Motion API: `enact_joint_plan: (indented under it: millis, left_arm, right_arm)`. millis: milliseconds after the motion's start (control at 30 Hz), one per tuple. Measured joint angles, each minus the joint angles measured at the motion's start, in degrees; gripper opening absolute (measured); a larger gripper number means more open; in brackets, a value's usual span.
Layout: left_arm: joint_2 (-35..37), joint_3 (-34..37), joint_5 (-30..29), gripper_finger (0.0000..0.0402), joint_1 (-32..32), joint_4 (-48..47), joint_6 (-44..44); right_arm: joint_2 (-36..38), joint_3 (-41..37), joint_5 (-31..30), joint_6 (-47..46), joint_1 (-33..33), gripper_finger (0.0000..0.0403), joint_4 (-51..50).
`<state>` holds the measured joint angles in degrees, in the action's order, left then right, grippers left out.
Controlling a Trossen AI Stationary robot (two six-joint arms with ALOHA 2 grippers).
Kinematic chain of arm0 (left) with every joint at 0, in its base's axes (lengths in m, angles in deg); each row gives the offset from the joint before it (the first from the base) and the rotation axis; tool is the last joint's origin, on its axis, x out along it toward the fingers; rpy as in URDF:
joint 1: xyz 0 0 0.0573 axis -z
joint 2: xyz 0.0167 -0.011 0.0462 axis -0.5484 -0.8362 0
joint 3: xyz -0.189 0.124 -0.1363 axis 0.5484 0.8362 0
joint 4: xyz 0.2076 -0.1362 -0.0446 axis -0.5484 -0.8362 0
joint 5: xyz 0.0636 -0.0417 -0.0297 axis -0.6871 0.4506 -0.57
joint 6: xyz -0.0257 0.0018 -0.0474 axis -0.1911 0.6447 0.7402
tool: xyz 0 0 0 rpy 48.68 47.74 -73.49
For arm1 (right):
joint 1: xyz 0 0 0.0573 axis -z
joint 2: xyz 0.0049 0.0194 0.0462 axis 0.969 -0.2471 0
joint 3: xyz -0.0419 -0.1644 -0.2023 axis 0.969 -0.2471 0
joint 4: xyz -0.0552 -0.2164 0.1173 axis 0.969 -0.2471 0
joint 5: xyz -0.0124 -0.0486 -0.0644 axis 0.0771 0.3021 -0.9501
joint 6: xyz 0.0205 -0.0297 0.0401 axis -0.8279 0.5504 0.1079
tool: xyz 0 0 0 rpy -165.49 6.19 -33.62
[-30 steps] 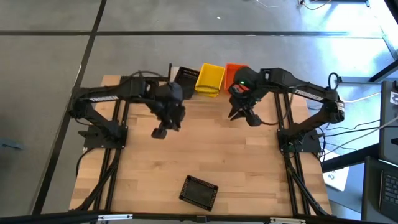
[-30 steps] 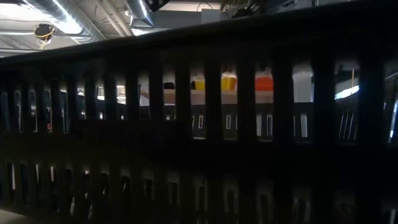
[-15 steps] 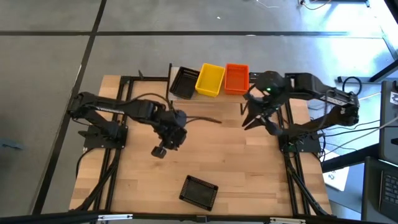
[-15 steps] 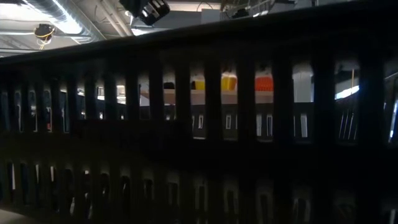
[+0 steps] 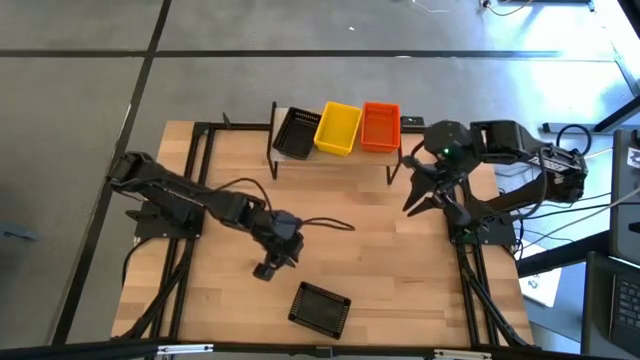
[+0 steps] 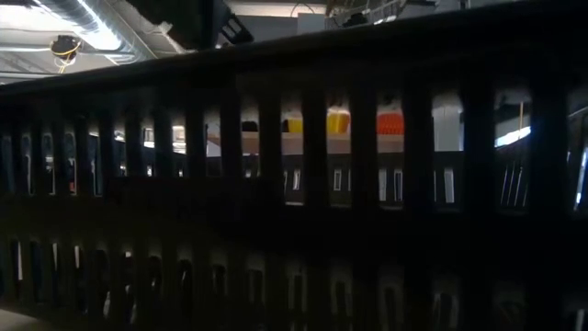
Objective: Stack baskets on shelf by color
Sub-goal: Stack the black basket on the black baskets on the shelf
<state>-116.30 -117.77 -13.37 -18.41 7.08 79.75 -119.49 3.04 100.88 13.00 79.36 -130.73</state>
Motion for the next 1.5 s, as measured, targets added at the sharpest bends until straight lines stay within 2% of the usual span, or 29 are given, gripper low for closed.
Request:
enact_joint_plan:
  millis: [133, 500, 667, 833, 1133, 1400, 1500]
  left_arm:
    - [-1.07, 2.74, -2.38, 0.0057, 2.3, 9.28, 4.89]
    - [-10.56, 3.14, -6.26, 0.0057, 7.47, 19.5, 8.14]
    - [-12.82, 3.15, -13.68, 0.0057, 8.61, 19.33, 8.12]
    - [-13.53, 3.15, -12.02, 0.0057, 8.61, 19.21, 8.32]
    - [-13.53, 3.12, -13.34, 0.0057, 8.54, 19.22, 8.73]
    - [-13.53, 3.12, -12.49, 0.0057, 8.59, 19.24, 16.49]
    - [-13.53, 3.12, -12.89, 0.0057, 8.59, 19.24, 16.96]
  right_arm:
    - [-0.07, -1.16, -0.01, 0.12, -1.01, 0.0069, -1.4]
    - [-0.07, -1.24, -0.03, 1.36, -1.8, 0.0069, -1.35]
    - [-0.07, -1.26, -0.04, 1.37, -1.8, 0.0069, -1.35]
    - [-0.07, -1.26, -0.04, 1.37, -1.8, 0.0069, -1.35]
    - [-0.08, -1.26, -0.04, 1.37, -1.8, 0.0069, -1.35]
    - [-0.09, -1.26, -0.04, 1.36, -1.8, 0.0069, -1.56]
    - [-0.09, -1.26, -0.04, 1.37, -1.8, 0.0069, -1.63]
